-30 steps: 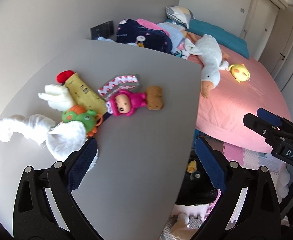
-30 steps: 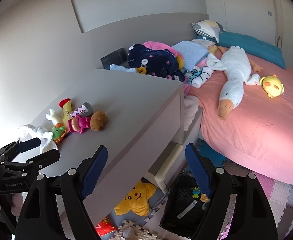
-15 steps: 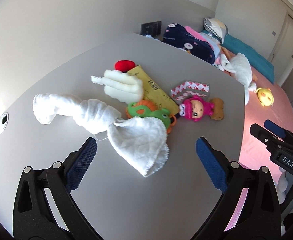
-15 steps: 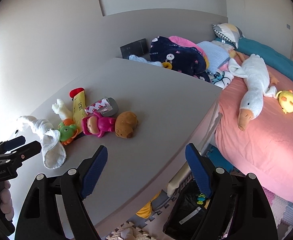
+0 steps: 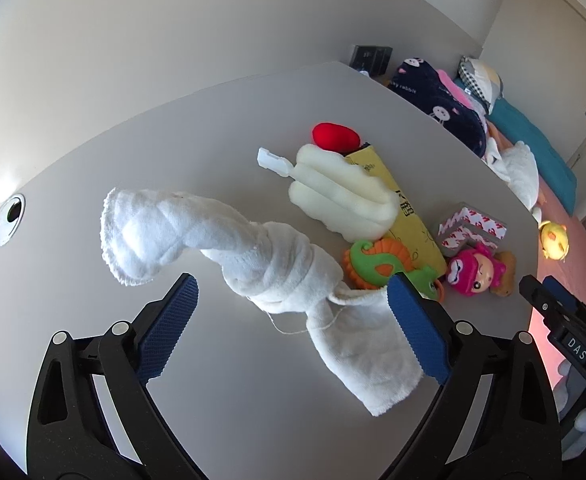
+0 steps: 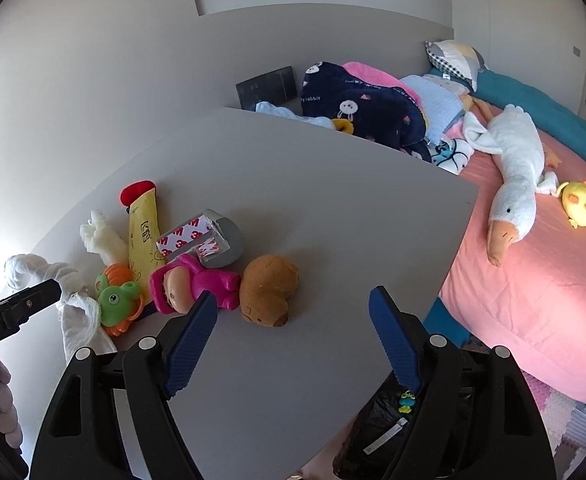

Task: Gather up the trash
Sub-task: 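Grasp the white towel rabbit with the left tool while the right tool grasps the brown plush, then carry the towel rabbit and brown plush to the bin and release both, then move both open tools back over the desk items, then grasp the green seahorse teether with the left tool while the right tool grasps the pink doll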

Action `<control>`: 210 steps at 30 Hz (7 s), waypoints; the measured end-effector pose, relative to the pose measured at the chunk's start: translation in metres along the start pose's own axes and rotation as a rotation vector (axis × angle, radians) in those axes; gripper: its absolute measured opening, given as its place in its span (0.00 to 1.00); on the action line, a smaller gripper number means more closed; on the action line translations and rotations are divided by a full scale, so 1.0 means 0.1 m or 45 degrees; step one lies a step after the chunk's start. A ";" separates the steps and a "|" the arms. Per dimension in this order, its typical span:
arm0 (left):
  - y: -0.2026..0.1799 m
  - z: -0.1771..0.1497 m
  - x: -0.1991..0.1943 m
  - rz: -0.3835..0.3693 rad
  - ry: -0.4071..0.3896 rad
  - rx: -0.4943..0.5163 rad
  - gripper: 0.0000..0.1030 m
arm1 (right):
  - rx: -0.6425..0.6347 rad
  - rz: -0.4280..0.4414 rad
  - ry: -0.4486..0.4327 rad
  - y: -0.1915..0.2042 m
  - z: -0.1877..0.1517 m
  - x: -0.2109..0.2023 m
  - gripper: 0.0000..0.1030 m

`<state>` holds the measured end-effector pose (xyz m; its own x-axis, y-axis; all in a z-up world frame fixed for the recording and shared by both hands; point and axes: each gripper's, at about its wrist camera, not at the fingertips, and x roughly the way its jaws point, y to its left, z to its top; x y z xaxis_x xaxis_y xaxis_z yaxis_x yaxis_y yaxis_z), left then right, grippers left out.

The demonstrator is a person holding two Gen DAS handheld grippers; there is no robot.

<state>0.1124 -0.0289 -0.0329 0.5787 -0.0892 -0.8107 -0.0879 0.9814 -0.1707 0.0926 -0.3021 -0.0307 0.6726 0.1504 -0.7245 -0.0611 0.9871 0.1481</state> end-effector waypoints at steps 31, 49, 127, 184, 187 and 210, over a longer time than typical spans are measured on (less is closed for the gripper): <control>0.08 0.01 0.20 0.015 0.075 0.042 0.58 | -0.100 0.015 0.067 0.13 0.01 0.25 0.36; -0.39 -0.16 -0.44 -0.073 -0.017 0.167 0.58 | -0.024 0.044 -0.002 -0.15 -0.19 -0.37 0.36; -3.17 -1.26 -0.37 -0.472 0.151 0.899 0.93 | 0.475 -0.421 -0.178 -2.32 -1.02 -1.81 0.84; -0.73 -0.18 0.23 -0.055 0.046 0.411 0.93 | 0.048 0.024 0.027 -0.25 -0.15 -0.39 0.85; -0.74 -0.15 0.26 -0.073 0.043 0.438 0.90 | 0.040 0.032 0.038 -0.20 -0.13 -0.34 0.84; -0.22 -0.19 -0.06 -0.006 0.003 0.361 0.81 | -0.047 0.173 0.124 0.41 -0.03 0.17 0.84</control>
<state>0.0953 -0.0528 -0.0351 0.5765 -0.0943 -0.8116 0.1458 0.9893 -0.0113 0.0991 -0.2591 -0.0390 0.5822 0.2851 -0.7614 -0.1747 0.9585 0.2253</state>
